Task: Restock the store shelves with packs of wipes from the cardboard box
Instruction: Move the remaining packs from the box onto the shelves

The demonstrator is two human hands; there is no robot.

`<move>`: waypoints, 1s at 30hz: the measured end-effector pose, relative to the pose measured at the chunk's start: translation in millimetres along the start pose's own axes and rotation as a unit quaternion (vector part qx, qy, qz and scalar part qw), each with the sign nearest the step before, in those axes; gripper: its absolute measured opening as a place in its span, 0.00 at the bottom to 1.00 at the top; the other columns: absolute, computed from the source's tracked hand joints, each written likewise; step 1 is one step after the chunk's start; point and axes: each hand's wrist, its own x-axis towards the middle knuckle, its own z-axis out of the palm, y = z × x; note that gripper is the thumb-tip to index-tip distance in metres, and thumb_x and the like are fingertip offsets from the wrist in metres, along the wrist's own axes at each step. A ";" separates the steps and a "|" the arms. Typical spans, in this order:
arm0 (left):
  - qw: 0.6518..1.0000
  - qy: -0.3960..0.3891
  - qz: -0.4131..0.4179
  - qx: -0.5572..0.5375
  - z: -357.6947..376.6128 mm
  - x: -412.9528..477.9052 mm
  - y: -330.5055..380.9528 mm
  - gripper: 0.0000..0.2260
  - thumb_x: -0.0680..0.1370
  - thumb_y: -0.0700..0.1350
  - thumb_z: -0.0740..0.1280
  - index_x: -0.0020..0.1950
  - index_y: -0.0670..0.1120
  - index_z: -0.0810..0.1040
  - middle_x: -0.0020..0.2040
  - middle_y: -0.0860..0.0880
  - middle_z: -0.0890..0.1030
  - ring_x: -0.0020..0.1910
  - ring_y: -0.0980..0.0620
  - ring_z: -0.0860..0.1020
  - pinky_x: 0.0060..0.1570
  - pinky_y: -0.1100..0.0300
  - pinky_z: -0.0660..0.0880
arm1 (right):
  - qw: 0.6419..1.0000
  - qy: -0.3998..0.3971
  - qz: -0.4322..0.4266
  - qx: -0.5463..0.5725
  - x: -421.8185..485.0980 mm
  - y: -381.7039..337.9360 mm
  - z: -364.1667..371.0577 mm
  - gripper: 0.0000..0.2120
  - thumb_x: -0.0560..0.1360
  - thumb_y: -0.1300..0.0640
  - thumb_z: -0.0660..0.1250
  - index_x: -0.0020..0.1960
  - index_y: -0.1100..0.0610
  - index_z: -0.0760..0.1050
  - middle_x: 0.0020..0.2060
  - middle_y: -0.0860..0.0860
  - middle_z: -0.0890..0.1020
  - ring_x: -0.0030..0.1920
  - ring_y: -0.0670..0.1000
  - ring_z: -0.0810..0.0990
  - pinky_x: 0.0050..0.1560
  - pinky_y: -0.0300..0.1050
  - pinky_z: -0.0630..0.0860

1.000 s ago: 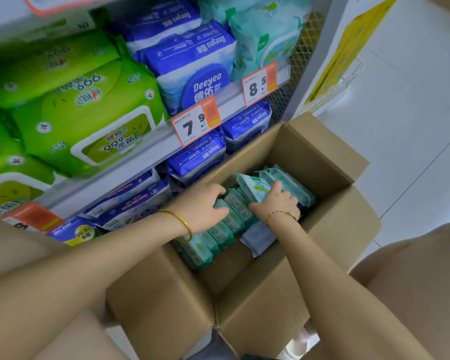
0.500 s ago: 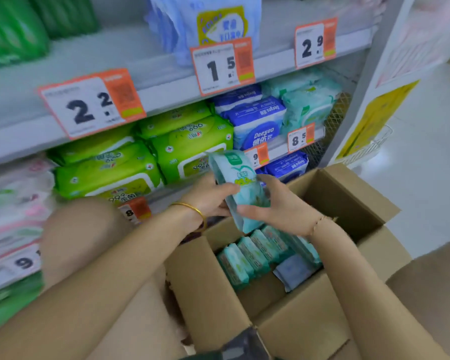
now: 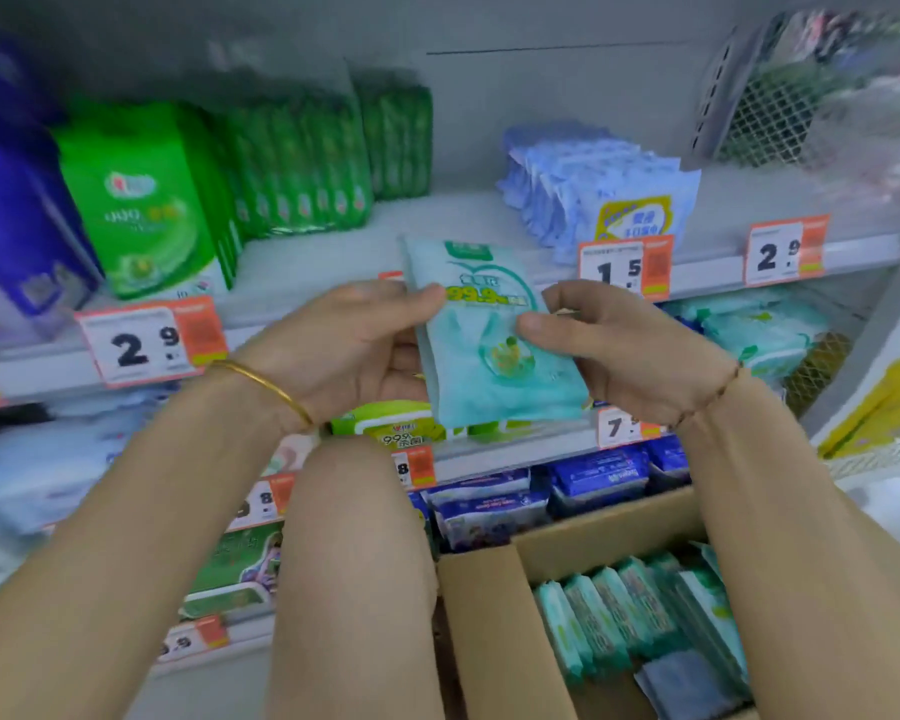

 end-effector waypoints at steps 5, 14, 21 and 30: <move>0.992 0.093 0.080 0.038 -33.4 28.0 42.1 0.07 0.79 0.45 0.60 0.49 0.44 0.76 0.38 0.49 0.85 0.34 0.53 0.83 0.37 0.59 0.82 | 0.995 0.064 -0.057 -0.043 61.7 -42.0 13.2 0.05 0.74 0.59 0.68 0.48 0.56 0.72 0.38 0.51 0.81 0.32 0.46 0.81 0.35 0.41 0.80; 0.931 0.236 0.163 0.225 -78.3 130.5 72.2 0.09 0.77 0.38 0.65 0.57 0.40 0.75 0.52 0.40 0.80 0.50 0.43 0.79 0.57 0.43 0.76 | 0.985 0.119 -0.058 -0.108 177.8 -64.5 -1.2 0.10 0.75 0.63 0.67 0.56 0.60 0.74 0.47 0.53 0.81 0.39 0.46 0.80 0.32 0.37 0.78; 0.734 0.253 0.105 0.621 -110.9 173.6 47.1 0.17 0.75 0.41 0.64 0.63 0.39 0.73 0.63 0.37 0.72 0.63 0.40 0.71 0.62 0.52 0.70 | 0.982 0.173 -0.019 -0.077 256.6 -52.1 -20.2 0.21 0.74 0.65 0.68 0.65 0.61 0.67 0.44 0.50 0.77 0.45 0.51 0.79 0.35 0.41 0.76; 0.547 0.195 0.183 0.793 -122.2 165.4 31.9 0.17 0.76 0.39 0.59 0.64 0.46 0.73 0.71 0.46 0.65 0.70 0.43 0.60 0.60 0.50 0.64 | 0.933 0.216 -0.061 -0.282 316.4 -54.5 -18.4 0.19 0.75 0.62 0.66 0.64 0.63 0.69 0.59 0.60 0.77 0.60 0.60 0.77 0.60 0.56 0.75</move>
